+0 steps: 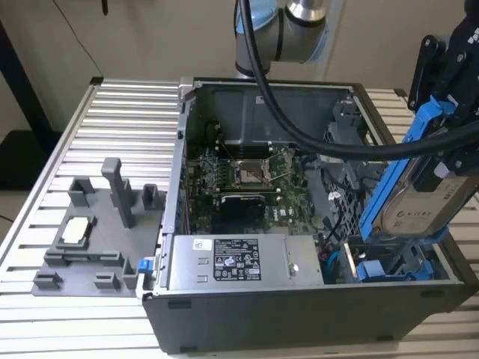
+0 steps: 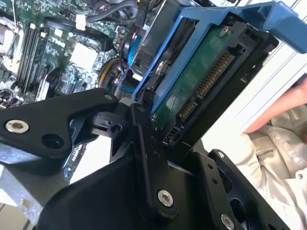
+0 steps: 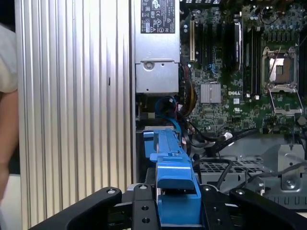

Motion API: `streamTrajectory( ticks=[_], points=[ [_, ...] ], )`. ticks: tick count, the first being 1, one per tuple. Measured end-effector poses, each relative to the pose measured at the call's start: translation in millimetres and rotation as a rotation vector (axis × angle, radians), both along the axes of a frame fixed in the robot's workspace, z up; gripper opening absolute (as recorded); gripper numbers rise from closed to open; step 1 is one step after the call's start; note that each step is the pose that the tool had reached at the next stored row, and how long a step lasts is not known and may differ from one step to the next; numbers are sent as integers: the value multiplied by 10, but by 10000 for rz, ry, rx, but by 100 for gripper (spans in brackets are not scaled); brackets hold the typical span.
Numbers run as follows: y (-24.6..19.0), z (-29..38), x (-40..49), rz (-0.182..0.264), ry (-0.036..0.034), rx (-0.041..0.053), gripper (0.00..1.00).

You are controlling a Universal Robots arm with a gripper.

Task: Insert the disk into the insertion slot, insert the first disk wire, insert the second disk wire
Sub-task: 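Insert the disk into the insertion slot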

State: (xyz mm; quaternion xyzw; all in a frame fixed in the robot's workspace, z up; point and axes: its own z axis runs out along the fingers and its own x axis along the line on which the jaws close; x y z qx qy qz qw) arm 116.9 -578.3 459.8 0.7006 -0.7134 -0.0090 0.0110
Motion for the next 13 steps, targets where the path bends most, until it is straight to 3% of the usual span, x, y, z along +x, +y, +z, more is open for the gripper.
streamTrajectory(
  ticks=[4,8,13],
  points=[
    [-4,-60,0,0,-38,86,33],
    [-8,-105,-1,-1,-44,309,33],
    [-8,-151,-1,0,-44,308,33]
  ],
)
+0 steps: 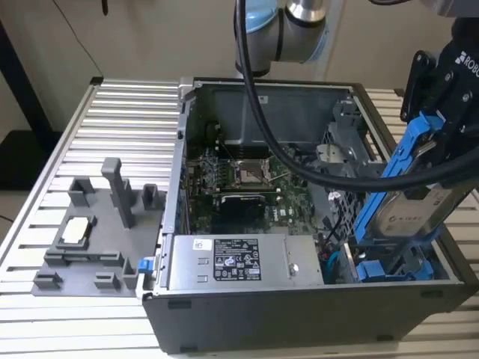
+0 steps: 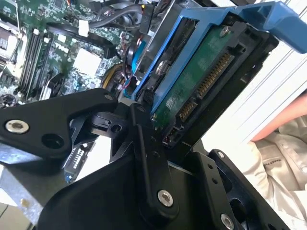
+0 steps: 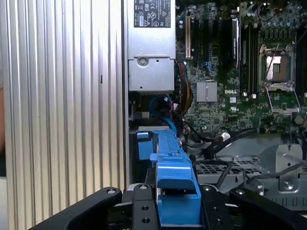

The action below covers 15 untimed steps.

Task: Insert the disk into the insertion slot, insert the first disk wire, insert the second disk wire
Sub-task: 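Insert the disk into the insertion slot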

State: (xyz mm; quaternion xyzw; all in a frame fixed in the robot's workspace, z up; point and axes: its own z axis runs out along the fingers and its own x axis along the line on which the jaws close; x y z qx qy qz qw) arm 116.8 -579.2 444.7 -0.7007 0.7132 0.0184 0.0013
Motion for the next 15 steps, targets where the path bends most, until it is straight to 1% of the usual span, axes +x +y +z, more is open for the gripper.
streamTrajectory(
  ticks=[6,15],
  points=[
    [0,-69,4,11,-2,25,33],
    [0,-171,64,32,-1,36,33]
  ],
)
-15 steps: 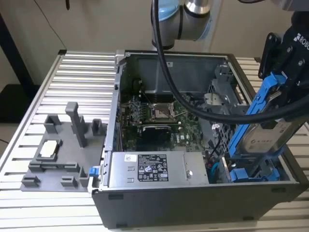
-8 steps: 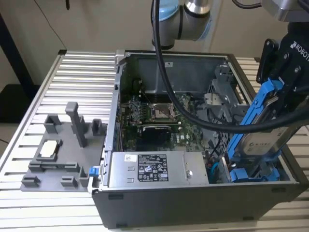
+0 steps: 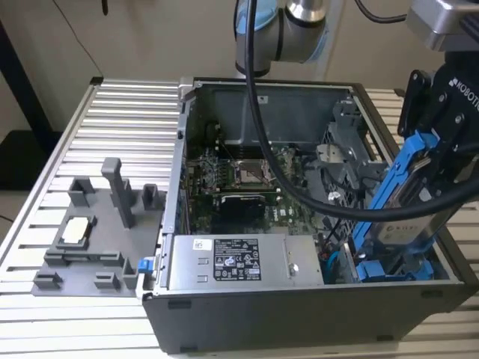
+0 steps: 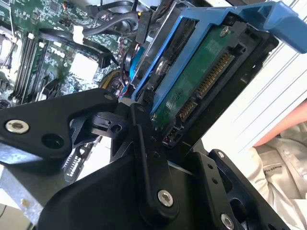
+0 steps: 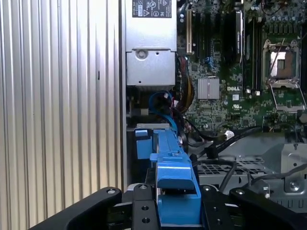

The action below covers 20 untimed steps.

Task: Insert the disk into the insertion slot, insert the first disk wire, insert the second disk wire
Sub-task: 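Insert the disk into the insertion slot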

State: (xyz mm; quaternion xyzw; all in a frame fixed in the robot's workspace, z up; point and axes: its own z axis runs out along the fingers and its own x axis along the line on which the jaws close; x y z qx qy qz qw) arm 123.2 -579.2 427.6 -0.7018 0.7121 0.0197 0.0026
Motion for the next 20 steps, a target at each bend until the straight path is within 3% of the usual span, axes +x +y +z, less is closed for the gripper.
streamTrajectory(
  ticks=[20],
  points=[
    [0,-280,16,18,0,1,33]
  ],
)
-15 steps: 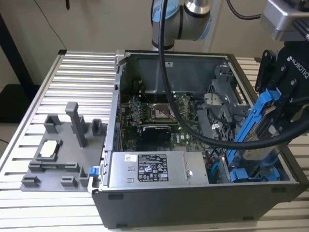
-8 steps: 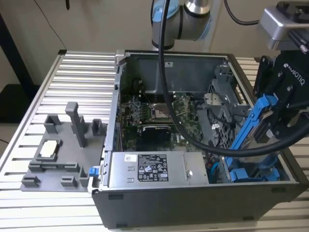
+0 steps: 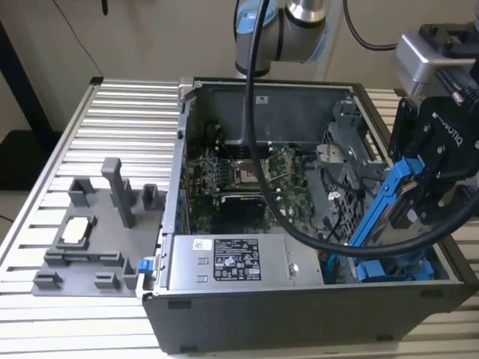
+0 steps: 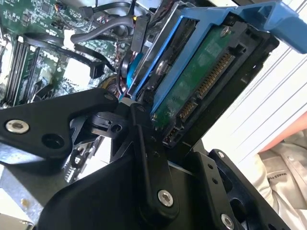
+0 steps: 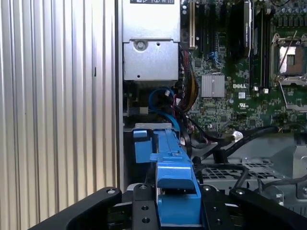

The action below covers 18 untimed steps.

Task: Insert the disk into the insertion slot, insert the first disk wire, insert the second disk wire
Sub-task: 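Insert the disk into the insertion slot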

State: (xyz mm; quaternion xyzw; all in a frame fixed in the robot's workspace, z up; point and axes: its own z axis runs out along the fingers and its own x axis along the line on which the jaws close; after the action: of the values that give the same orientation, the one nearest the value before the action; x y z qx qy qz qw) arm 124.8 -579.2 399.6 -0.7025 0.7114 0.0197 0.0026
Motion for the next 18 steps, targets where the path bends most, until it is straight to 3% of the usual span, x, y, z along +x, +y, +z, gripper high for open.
streamTrajectory(
  ticks=[18],
  points=[
    [0,-304,0,17,-2,-2,33]
  ],
)
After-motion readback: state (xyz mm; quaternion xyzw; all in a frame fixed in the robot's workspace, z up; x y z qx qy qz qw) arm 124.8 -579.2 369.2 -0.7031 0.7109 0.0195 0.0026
